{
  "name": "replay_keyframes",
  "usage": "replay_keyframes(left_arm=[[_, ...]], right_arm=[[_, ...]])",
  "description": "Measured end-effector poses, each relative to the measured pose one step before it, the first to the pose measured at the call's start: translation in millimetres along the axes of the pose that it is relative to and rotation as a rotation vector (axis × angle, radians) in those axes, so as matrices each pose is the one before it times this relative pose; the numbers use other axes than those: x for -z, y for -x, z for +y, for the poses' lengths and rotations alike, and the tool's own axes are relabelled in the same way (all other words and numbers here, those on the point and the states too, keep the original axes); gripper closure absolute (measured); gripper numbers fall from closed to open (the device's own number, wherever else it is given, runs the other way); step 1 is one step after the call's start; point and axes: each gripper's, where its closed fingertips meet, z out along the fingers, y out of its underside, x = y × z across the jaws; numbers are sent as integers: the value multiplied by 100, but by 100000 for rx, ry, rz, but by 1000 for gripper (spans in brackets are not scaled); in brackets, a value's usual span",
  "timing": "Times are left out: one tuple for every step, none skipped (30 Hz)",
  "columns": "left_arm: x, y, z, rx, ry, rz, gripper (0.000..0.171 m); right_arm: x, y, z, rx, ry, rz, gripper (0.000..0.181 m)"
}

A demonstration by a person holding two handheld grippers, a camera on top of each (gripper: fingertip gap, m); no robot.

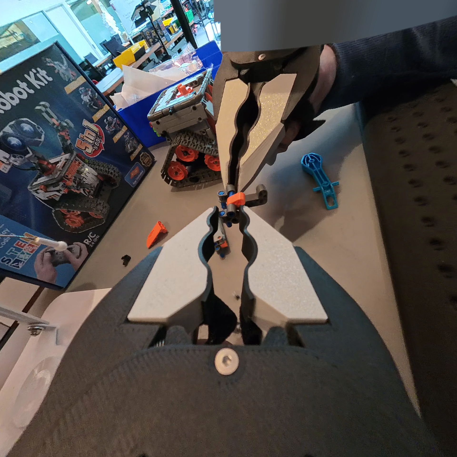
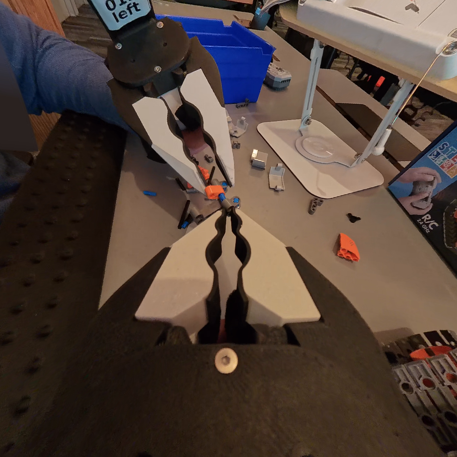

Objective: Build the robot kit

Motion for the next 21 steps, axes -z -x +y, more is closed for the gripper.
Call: replay_keyframes(left_arm=[[46, 76, -67, -1249, -3, -1265, 158], [23, 78, -52, -1019, 392, -1317, 158], [7, 69, -62, -1020, 356, -1373, 158], [21, 50, -56, -1364, 27, -1139, 158], [-7, -5, 44, -994, 486, -566, 158], [-31, 43, 83, -276, 602, -610, 158], [-52, 41, 126, -107, 895, -599, 158], [-51, 5, 129, -164, 934, -489, 158], [-56, 97, 114, -11, 891, -1311, 158], [-37, 130, 91, -424, 953, -1492, 158], [-21, 118, 57, -504, 744, -1410, 158], [-10, 150, 4, -146, 266, -1411, 158], [-26, 128, 62, 63, 602, -1034, 158], [-42, 133, 65, 211, 625, -1060, 158], [-34, 133, 47, -231, 616, -1214, 158], [-56, 81, 78, -739, 855, -1153, 158], [-61, 92, 96, -471, 827, -1364, 158], [-51, 123, 38, -160, 551, -1382, 158], [-25, 87, 10, -644, 467, -1336, 158], [-33, 99, -4, -1451, 334, -1614, 158], [-11, 62, -35, -1387, 242, -1381, 159]], right_arm=[[27, -68, -142, 615, -201, 1315, 181], [17, -53, -118, 262, 14, 1117, 181], [12, -68, -64, 294, 224, 1178, 181], [20, -52, -98, 417, -144, 1256, 181], [9, -9, -20, 888, 510, 1167, 181], [-45, -49, 44, 1072, 763, 1510, 181], [-84, -71, 65, 866, 846, 1799, 181], [-76, -46, 95, 1139, 958, 1593, 181], [-78, -117, 50, 481, 745, 1895, 181], [-84, -143, -16, 233, 334, 2018, 181], [-94, -111, 34, 121, 568, 1650, 181], [-63, -136, -60, -285, -111, 1686, 181], [-63, -118, -54, 207, 16, 1492, 181], [-85, -135, 0, 608, 190, 1707, 181], [-89, -129, -15, 804, 225, 1906, 181], [-89, -106, 17, 964, 467, 1736, 181], [-133, -105, 63, 514, 661, 1713, 181], [-97, -146, -29, -2, 8, 1765, 181], [-85, -108, 6, -999, 184, 884, 181], [-43, -98, -36, -1467, -350, 293, 181], [-28, -104, -94, -1033, -557, 719, 181]])
